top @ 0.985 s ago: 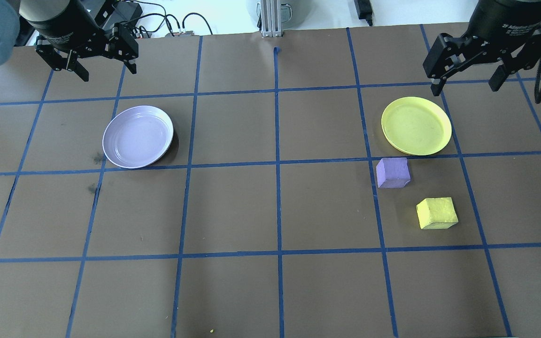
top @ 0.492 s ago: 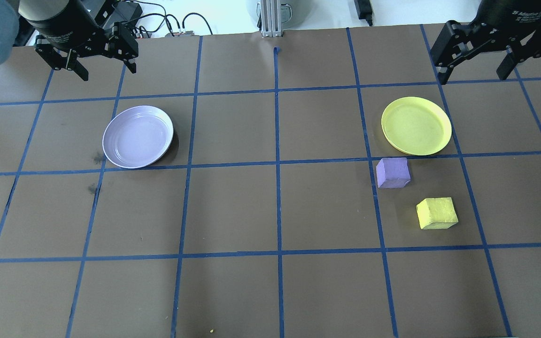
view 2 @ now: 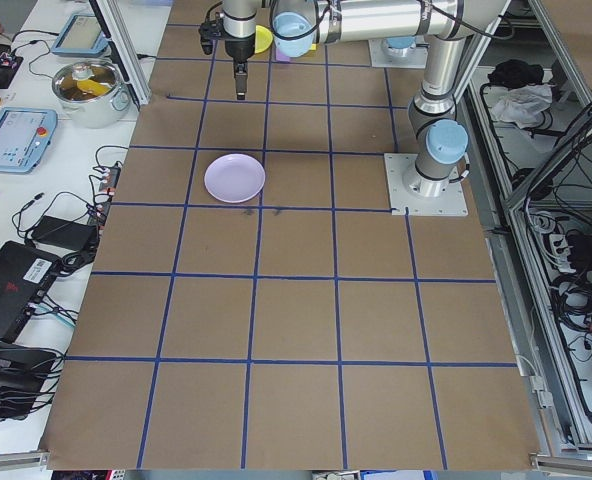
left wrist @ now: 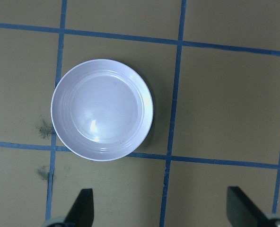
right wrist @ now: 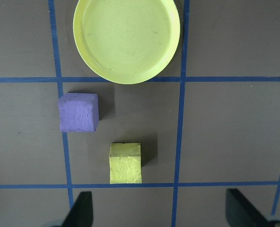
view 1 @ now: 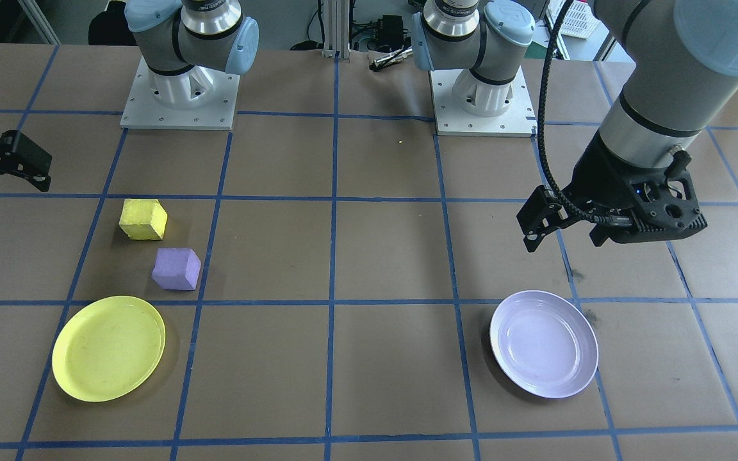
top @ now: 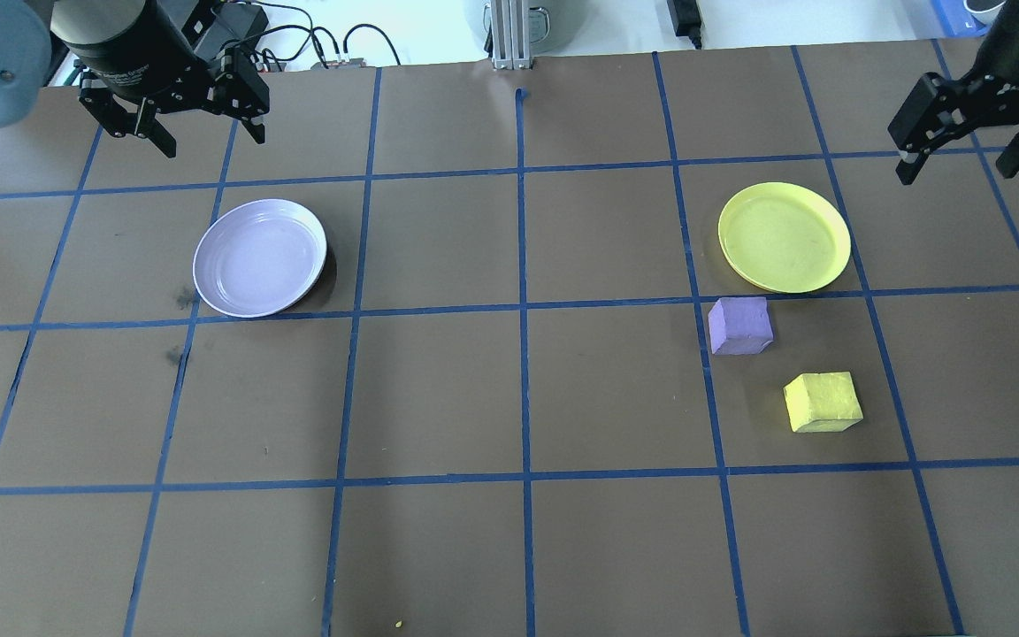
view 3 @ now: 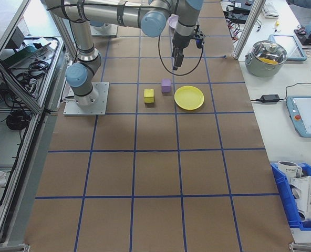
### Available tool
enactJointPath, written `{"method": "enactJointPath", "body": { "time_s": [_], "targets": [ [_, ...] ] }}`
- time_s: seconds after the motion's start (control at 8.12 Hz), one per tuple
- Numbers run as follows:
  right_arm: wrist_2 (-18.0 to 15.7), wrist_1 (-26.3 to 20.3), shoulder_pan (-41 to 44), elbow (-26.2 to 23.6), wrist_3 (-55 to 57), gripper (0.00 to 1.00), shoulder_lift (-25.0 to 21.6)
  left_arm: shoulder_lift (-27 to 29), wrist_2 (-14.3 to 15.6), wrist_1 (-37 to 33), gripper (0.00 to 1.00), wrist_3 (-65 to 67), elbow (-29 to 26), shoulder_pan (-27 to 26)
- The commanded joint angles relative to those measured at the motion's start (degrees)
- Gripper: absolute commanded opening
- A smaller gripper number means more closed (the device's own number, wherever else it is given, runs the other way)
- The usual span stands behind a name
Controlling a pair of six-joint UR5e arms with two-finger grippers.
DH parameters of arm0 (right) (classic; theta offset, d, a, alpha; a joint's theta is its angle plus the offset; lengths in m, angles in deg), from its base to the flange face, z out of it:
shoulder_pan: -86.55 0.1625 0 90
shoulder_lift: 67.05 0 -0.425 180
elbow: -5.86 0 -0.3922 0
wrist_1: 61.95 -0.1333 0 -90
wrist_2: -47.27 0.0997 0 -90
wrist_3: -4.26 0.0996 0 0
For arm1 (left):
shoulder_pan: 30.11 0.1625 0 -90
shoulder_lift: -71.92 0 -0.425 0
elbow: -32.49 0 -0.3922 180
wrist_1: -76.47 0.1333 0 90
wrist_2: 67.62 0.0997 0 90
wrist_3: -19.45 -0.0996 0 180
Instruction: Sort blocks by color into plates
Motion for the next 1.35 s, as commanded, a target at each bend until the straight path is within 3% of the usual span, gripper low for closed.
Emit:
{"method": "enactJointPath", "body": {
  "time_s": [0.0, 0.12, 0.25, 0.62, 1.11, 1.23],
  "targets": [
    [1.15, 12.17, -1.35, -15.13, -2.15, 1.0, 0.11, 0.82, 0.17, -0.47, 1.0, 0.02, 0.04, -0.44],
    [1.42, 17.02, -1.43, -21.64, -2.41, 1.0, 0.19, 0.74, 0.17, -0.47, 1.0, -0.5, 0.04, -0.88],
    [1.25, 19.07, -1.35, -25.62, -2.41, 1.0, 0.45, 0.04, 0.43, -1.78, 1.0, -0.59, -0.22, -1.32],
    [0.81, 19.7, -1.34, -30.22, -2.41, 1.0, 1.86, 0.56, 0.7, -2.58, 1.0, -0.51, -0.58, -3.95],
    [0.46, 19.97, -1.17, -32.25, -2.5, 1.0, 6.78, 0.83, 0.79, -2.23, 1.0, -0.51, 0.13, -4.22],
    [0.46, 20.32, -1.17, -32.78, -2.42, 0.91, 7.39, 0.91, 0.79, -1.88, 1.0, -0.51, 0.13, -4.22]
  ]
}}
